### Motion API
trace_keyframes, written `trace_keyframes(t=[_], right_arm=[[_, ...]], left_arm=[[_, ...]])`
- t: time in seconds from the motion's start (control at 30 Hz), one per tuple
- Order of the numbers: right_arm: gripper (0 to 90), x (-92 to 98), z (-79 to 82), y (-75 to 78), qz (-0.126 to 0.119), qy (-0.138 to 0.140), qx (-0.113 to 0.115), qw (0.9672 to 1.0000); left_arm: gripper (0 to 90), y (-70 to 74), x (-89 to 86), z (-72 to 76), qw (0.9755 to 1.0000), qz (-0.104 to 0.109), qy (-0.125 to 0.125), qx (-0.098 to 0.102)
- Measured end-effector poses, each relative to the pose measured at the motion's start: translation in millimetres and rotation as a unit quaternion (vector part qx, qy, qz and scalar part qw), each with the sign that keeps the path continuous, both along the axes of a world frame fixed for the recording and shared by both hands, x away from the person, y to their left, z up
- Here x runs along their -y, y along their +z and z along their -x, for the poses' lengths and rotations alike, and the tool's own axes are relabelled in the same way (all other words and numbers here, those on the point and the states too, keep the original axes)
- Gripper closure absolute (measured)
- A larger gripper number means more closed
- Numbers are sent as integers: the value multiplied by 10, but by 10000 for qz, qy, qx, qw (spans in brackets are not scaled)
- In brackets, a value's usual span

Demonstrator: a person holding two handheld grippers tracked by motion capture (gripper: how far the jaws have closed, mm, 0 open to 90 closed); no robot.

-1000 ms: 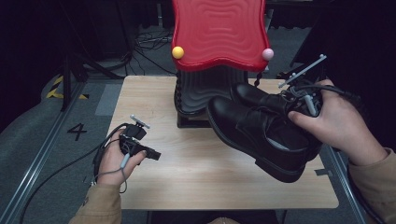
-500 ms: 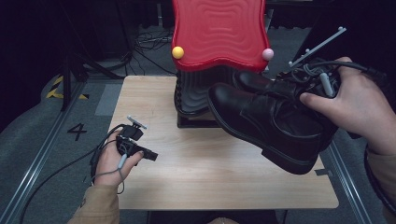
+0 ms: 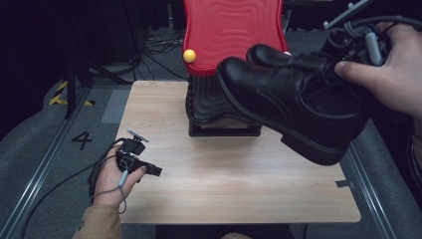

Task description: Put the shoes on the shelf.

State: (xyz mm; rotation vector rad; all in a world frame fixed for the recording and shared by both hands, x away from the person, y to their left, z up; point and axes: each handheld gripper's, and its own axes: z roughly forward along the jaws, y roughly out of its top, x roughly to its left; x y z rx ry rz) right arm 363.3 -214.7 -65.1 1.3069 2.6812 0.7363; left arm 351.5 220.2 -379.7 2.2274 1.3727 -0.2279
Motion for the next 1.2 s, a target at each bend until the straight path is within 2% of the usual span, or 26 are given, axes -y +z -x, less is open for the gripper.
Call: trace_keyframes(t=[0.23,0.43,0.63,0.67,0.7,0.73,0.77,0.93,1.0,1.03,1.07,1.2], right_arm=[[813,-126,-310,163,11,-487,361,9982],[813,-289,-626,194,67,-856,724,9937],[813,-428,-878,215,-112,-1142,908,9892],[813,-428,-878,215,-112,-1142,908,9892],[813,-490,-977,232,-187,-1318,972,9863],[813,-490,-977,232,-187,-1318,972,9863],[813,-562,-1069,240,-186,-1457,1022,9839],[813,-739,-1265,236,-112,-1698,1195,9781],[813,-813,-1329,239,-78,-1739,1355,9754],[813,-813,-1329,239,-78,-1739,1355,9754],[813,-869,-1375,249,-101,-1828,1422,9728],[813,-946,-1458,227,-133,-1931,1401,9710]], left_arm=[[615,-11,-48,25,9999,63,84,-18],[615,-27,-69,27,9999,101,67,-47],[621,-61,-109,-11,9998,177,60,-92],[621,-61,-109,-11,9998,177,60,-92],[621,-81,-129,-24,9997,213,71,-127],[622,-81,-129,-24,9997,213,71,-127],[622,-90,-145,-26,9996,247,87,-128],[622,-81,-180,-19,9994,312,67,-94],[624,-94,-207,-23,9993,356,74,-118],[624,-94,-207,-23,9993,356,74,-118],[624,-107,-219,-32,9993,346,55,-102],[623,-133,-239,-33,9990,393,100,-176]])
